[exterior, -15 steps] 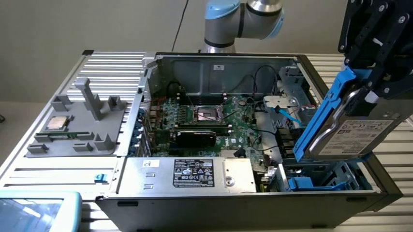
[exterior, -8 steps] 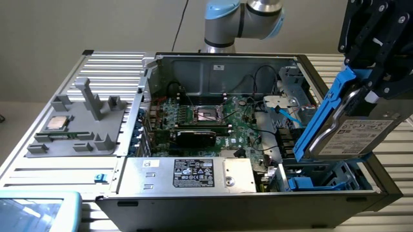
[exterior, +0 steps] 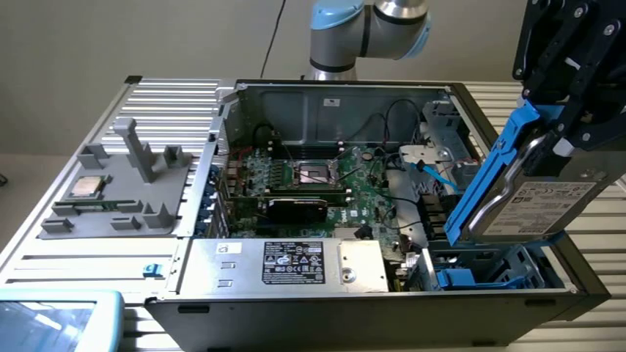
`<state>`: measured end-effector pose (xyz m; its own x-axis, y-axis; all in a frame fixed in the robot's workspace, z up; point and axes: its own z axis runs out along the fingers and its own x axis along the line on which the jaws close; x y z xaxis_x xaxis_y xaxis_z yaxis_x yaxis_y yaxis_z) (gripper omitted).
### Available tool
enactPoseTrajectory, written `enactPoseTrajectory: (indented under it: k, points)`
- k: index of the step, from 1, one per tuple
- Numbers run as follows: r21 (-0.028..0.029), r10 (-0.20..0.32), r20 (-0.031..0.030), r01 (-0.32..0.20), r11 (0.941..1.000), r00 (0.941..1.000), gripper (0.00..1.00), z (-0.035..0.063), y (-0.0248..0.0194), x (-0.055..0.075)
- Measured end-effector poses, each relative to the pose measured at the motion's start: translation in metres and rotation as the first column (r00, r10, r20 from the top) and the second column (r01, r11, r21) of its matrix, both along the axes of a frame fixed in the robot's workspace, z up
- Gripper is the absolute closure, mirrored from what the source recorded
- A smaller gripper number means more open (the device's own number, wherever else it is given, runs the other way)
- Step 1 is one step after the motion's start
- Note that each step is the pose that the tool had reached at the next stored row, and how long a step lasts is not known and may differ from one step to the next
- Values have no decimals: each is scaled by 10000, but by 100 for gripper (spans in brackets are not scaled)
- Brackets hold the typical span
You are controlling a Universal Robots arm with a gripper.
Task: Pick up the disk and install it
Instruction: 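Insert the disk into the insertion slot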
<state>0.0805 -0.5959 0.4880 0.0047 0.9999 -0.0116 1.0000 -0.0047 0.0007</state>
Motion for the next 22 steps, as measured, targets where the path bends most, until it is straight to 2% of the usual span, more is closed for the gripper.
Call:
enactPoseTrajectory:
  k: [4, 22]
  points:
    - [7, 0, 0, 0, 10000, 10000, 63, -18, 0, 0]
    - [26, 0, 0, 0, 10000, 10000, 63, -345, -9, 0]
